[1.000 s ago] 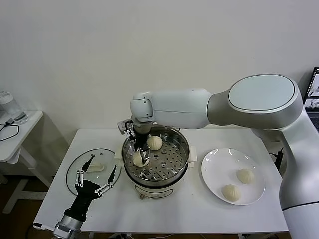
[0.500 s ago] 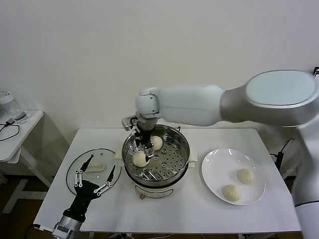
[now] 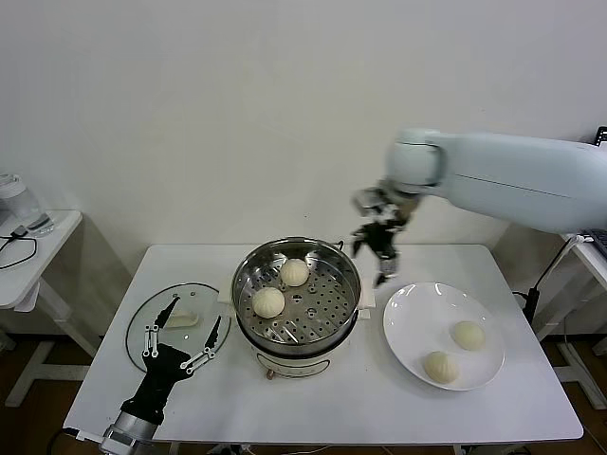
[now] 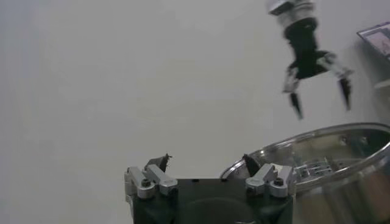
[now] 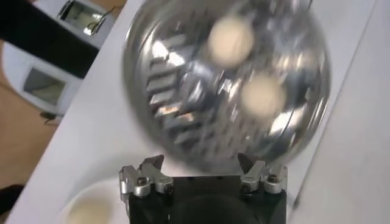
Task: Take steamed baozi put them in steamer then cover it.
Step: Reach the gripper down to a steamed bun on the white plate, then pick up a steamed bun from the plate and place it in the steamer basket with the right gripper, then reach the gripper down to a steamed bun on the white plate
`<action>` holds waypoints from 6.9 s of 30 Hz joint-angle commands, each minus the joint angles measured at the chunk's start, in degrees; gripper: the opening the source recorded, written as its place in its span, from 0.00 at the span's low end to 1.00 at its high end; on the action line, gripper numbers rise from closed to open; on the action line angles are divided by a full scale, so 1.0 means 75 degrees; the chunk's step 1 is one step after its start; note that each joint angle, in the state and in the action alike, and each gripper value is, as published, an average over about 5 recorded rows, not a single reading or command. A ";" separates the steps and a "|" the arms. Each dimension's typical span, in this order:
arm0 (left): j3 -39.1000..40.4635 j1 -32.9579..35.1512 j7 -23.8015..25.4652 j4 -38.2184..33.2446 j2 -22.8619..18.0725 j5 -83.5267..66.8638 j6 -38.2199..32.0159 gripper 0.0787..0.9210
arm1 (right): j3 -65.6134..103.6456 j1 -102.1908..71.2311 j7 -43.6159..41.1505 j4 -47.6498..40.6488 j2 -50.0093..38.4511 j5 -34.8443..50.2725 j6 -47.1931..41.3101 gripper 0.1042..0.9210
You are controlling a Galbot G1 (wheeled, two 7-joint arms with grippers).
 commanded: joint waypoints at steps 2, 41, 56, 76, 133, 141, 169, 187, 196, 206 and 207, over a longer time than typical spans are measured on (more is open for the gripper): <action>-0.0032 0.0015 0.0008 -0.0013 0.0000 0.0015 0.0032 0.88 | 0.0724 -0.2168 -0.0626 0.0293 -0.2447 -0.1710 0.0547 0.88; -0.0134 0.0061 -0.0037 0.0154 -0.0019 0.0086 0.0039 0.88 | 0.1894 -0.4326 0.0458 -0.0661 -0.1638 -0.2239 0.0309 0.71; -0.0154 0.0103 -0.0050 -0.0001 0.0102 0.0066 0.0036 0.88 | 0.1421 -0.0709 -0.0120 -0.0163 -0.0998 -0.1659 0.2133 0.66; -0.0007 0.0152 -0.0065 -0.0105 0.0082 0.0074 -0.0049 0.88 | 0.1198 0.0066 0.0974 0.0679 0.2669 -0.2884 0.5474 0.67; -0.0085 0.0035 -0.0061 0.0026 -0.0038 0.0008 -0.0125 0.88 | 0.2122 -0.1101 0.0692 0.0749 0.1938 -0.4643 0.5840 0.88; -0.0051 -0.0009 -0.0059 0.0021 -0.0025 0.0033 -0.0065 0.88 | 0.1335 0.0034 0.1024 0.0102 -0.0069 -0.1269 0.1882 0.88; 0.0055 -0.0028 -0.0015 -0.0023 -0.0063 0.0083 0.0017 0.88 | 0.1756 -0.3728 0.1034 -0.2056 -0.2663 -0.1439 0.0444 0.88; -0.0075 0.0026 -0.0024 0.0099 -0.0056 0.0084 -0.0032 0.88 | 0.2466 -0.4501 0.1212 -0.2746 -0.1771 -0.1641 0.0527 0.88; -0.0098 0.0025 -0.0029 0.0128 -0.0051 0.0082 -0.0038 0.88 | 0.2663 -0.4700 0.1210 -0.2925 -0.1620 -0.1854 0.0574 0.87; -0.0111 0.0022 -0.0032 0.0138 -0.0071 0.0082 -0.0042 0.88 | 0.2661 -0.4588 0.1071 -0.3012 -0.1496 -0.2003 0.0569 0.69; -0.0115 0.0023 -0.0032 0.0136 -0.0068 0.0082 -0.0041 0.88 | 0.2640 -0.4512 0.1039 -0.2991 -0.1488 -0.2000 0.0570 0.68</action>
